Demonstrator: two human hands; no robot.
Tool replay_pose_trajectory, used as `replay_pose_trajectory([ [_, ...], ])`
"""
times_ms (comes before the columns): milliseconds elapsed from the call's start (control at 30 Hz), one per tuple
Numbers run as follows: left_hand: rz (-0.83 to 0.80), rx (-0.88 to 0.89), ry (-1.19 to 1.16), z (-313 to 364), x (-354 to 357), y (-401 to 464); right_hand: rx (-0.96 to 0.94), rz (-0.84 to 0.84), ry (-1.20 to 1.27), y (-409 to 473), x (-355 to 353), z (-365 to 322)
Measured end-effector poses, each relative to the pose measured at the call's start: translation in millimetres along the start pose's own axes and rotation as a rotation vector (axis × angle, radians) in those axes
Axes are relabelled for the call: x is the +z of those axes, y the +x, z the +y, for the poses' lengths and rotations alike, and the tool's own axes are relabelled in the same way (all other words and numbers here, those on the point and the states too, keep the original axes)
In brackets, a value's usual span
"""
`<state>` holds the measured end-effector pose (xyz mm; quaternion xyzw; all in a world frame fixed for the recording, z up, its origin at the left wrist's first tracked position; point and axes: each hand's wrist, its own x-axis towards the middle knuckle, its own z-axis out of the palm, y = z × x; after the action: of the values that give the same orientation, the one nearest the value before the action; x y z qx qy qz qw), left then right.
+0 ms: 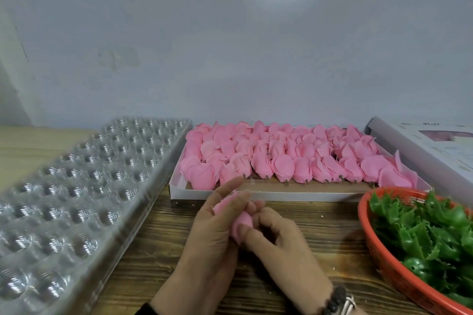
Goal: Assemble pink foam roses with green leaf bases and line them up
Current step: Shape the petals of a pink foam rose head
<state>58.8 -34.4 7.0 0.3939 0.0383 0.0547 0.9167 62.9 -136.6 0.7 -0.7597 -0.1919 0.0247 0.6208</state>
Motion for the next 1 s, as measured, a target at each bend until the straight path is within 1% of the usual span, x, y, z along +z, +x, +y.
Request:
replay_pose_trajectory([
  [67,0.013,0.032,-0.010,0,0,-1,0.002,-0.028,0.025,-2,2,0],
  [233,0.036,0.080,0.010,-1,-3,1,-0.014,-0.007,0.040,-2,2,-2],
  [333,0.019,0.098,0.056,0,-5,1,0.002,-0.082,0.053,-1,-1,-1],
  [400,0.022,0.135,0.097,2,-6,2,-0.010,-0.076,0.059,-2,-1,-1],
  [433,0.029,0.170,0.162,3,-8,2,-0.030,-0.035,0.057,-3,0,0],
  [467,0.038,0.226,0.280,4,-9,3,-0.062,0.025,0.039,-3,0,2],
  [533,0.035,0.360,0.580,5,-12,3,-0.122,0.139,0.034,-3,-1,5],
  [600,-0.012,0.427,0.790,3,-15,3,-0.135,0.171,0.050,-1,-6,4],
  [633,-0.048,0.443,0.871,1,-16,3,-0.145,0.140,0.025,0,-10,3],
  [700,-0.121,0.486,1.020,-3,-16,2,-0.169,0.014,-0.048,2,-17,0],
  [767,-0.161,0.538,1.089,-6,-16,2,-0.190,-0.111,-0.057,3,-23,-3],
  [800,-0.179,0.554,1.104,-7,-16,2,-0.189,-0.145,-0.044,3,-25,-4],
  [900,-0.240,0.543,1.124,-9,-18,1,-0.154,-0.161,-0.060,4,-26,-4],
  [1000,-0.282,0.493,1.159,-9,-19,1,-0.130,-0.173,-0.046,5,-26,-2],
])
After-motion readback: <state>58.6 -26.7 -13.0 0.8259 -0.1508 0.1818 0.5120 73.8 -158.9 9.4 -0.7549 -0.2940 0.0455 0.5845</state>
